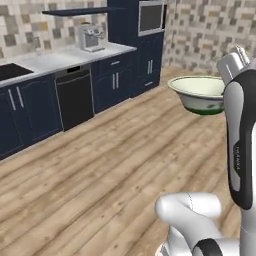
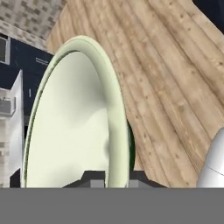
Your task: Pick up the bowls from the cabinet and place each bowl in front of a stool on the dining counter.
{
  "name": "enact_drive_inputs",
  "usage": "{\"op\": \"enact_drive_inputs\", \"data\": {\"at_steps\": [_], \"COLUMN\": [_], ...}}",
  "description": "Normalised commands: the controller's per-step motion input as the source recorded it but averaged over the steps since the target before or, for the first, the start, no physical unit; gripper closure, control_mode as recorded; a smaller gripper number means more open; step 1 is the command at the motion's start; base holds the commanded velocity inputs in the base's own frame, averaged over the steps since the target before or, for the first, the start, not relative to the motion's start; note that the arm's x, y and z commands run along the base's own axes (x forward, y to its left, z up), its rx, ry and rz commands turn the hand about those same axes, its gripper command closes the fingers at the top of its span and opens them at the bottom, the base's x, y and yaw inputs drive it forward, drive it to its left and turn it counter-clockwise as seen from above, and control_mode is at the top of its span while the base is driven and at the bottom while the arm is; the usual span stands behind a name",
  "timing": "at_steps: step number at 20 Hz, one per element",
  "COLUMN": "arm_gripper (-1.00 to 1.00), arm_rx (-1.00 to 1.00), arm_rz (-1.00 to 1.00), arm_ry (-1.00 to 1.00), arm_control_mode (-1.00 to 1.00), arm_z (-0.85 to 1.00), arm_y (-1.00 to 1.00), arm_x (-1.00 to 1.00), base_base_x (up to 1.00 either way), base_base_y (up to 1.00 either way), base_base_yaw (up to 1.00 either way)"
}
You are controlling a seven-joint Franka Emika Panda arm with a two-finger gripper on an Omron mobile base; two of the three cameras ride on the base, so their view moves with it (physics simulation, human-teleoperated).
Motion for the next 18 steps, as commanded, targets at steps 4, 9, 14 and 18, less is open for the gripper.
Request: {"op": "enact_drive_inputs", "data": {"at_steps": [4, 9, 14, 18], "arm_gripper": [1.00, 1.00, 1.00, 1.00], "arm_rx": [0.00, 0.00, 0.00, 0.00], "arm_rz": [0.00, 0.00, 0.00, 0.00], "arm_ry": [0.00, 0.00, 0.00, 0.00], "arm_control_mode": [1.00, 1.00, 1.00, 1.00], "arm_z": [0.00, 0.00, 0.00, 0.00], "arm_y": [0.00, 0.00, 0.00, 0.00], "arm_x": [0.00, 0.00, 0.00, 0.00], "base_base_x": [0.56, 0.58, 0.69, 0.91], "base_base_y": [0.93, 0.90, 0.94, 0.95], "base_base_yaw": [-0.64, -0.66, -0.61, -0.53]}}
